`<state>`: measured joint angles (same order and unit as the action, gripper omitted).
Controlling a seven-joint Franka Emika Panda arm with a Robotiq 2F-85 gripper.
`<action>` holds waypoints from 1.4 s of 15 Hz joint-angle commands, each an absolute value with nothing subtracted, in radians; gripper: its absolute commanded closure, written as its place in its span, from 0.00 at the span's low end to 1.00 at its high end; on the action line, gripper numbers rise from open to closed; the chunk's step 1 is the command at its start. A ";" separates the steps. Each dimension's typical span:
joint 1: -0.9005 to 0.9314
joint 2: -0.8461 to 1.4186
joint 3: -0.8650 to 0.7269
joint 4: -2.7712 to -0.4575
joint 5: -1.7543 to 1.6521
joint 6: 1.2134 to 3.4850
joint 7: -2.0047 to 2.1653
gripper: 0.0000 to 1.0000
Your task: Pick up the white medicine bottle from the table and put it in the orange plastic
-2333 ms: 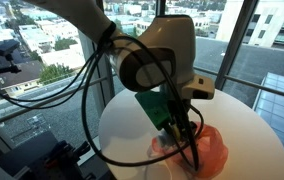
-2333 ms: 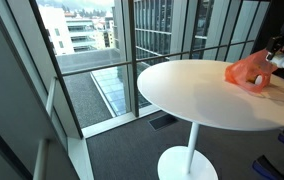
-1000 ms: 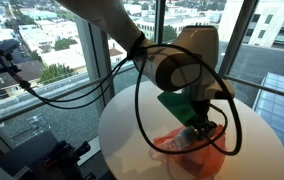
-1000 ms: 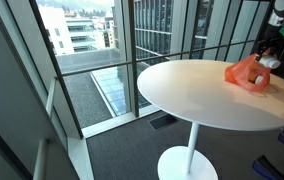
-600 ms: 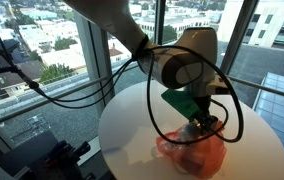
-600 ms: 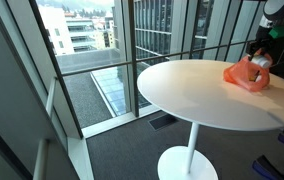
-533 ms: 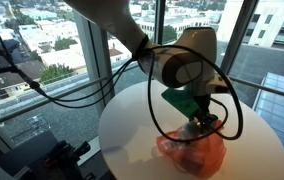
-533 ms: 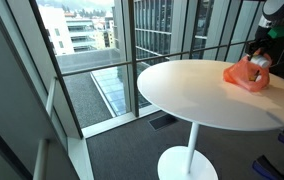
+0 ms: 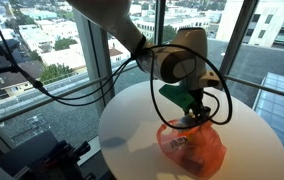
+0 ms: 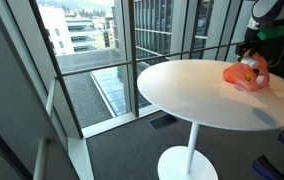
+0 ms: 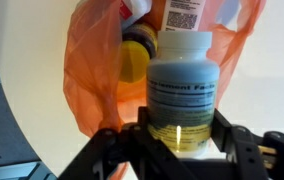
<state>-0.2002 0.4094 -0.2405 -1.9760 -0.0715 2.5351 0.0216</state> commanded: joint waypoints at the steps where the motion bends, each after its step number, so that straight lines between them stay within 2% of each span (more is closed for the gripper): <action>1: -0.197 0.436 -0.231 -1.947 -0.082 2.529 0.031 0.64; 12: -0.236 0.475 -0.214 -1.957 -0.048 2.515 -0.001 0.64; 13: -0.237 0.476 -0.213 -1.957 -0.048 2.513 -0.001 0.14; 14: -0.238 0.476 -0.213 -1.958 -0.048 2.512 -0.001 0.13; 16: -0.237 0.472 -0.212 -1.959 -0.050 2.510 0.000 0.01; 21: -0.230 0.434 -0.206 -1.981 -0.052 2.496 -0.004 0.00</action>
<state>-0.2217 0.4717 -0.2215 -1.9747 -0.0689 2.5322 0.0191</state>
